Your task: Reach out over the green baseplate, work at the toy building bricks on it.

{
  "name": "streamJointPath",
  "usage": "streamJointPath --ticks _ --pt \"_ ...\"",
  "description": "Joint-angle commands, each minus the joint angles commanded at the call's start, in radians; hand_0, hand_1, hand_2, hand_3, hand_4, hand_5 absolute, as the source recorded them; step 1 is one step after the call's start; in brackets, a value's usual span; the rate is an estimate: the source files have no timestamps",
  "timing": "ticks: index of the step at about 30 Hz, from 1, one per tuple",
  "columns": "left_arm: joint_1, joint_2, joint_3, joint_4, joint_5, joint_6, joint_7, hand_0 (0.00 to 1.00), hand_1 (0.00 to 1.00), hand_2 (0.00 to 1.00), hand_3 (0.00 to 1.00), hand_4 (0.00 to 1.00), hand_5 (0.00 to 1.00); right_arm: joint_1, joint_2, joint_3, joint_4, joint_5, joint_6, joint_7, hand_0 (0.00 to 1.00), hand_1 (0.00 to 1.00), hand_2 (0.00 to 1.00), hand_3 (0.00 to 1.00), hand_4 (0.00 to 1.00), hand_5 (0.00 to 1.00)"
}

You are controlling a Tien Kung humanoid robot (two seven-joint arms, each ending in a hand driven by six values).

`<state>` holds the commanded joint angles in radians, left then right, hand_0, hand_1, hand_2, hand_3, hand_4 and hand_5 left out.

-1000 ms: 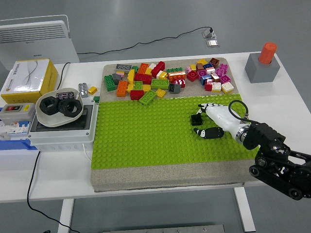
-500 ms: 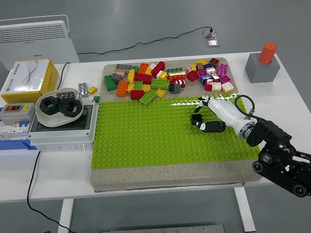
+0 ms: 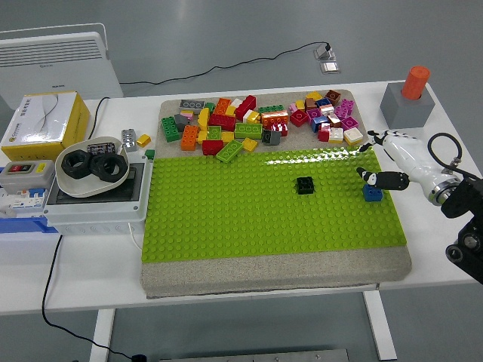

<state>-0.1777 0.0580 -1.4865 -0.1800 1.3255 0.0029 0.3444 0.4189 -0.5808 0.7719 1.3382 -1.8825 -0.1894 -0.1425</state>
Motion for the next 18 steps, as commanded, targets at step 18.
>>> streamJointPath --ticks 18 --pt "-0.003 0.003 -0.010 0.000 0.009 -0.001 -0.001 0.736 0.734 0.714 0.833 0.829 0.998 0.000 -0.068 -0.023 0.078 -0.103 0.198 -0.086 0.927 0.957 0.934 0.677 0.765 0.133"
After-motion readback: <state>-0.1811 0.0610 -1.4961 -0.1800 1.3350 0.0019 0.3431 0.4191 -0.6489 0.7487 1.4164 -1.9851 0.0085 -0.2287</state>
